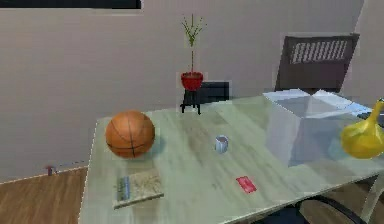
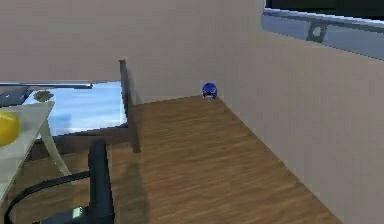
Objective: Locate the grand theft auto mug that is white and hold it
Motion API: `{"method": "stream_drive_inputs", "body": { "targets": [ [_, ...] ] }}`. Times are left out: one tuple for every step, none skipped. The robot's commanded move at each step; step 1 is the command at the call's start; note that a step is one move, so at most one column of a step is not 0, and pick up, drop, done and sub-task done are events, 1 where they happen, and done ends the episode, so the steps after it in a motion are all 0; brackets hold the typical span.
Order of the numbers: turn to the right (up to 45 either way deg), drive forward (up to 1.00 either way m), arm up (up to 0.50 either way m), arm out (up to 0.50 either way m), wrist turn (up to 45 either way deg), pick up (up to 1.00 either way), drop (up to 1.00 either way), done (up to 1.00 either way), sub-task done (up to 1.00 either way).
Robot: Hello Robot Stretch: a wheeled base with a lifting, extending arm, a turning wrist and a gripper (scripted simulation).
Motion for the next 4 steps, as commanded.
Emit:
{"method": "stream_drive_inputs", "body": {
  "targets": [
    [-45.0, 0.0, 0.0, 0.0, 0.0, 0.0, 0.0, 0.0, 0.0],
    [-30.0, 0.0, 0.0, 0.0, 0.0, 0.0, 0.0, 0.0, 0.0],
    [-6.0, 0.0, 0.0, 0.0, 0.0, 0.0, 0.0, 0.0, 0.0],
    [45.0, 0.0, 0.0, 0.0, 0.0, 0.0, 0.0, 0.0, 0.0]
  ]
}}
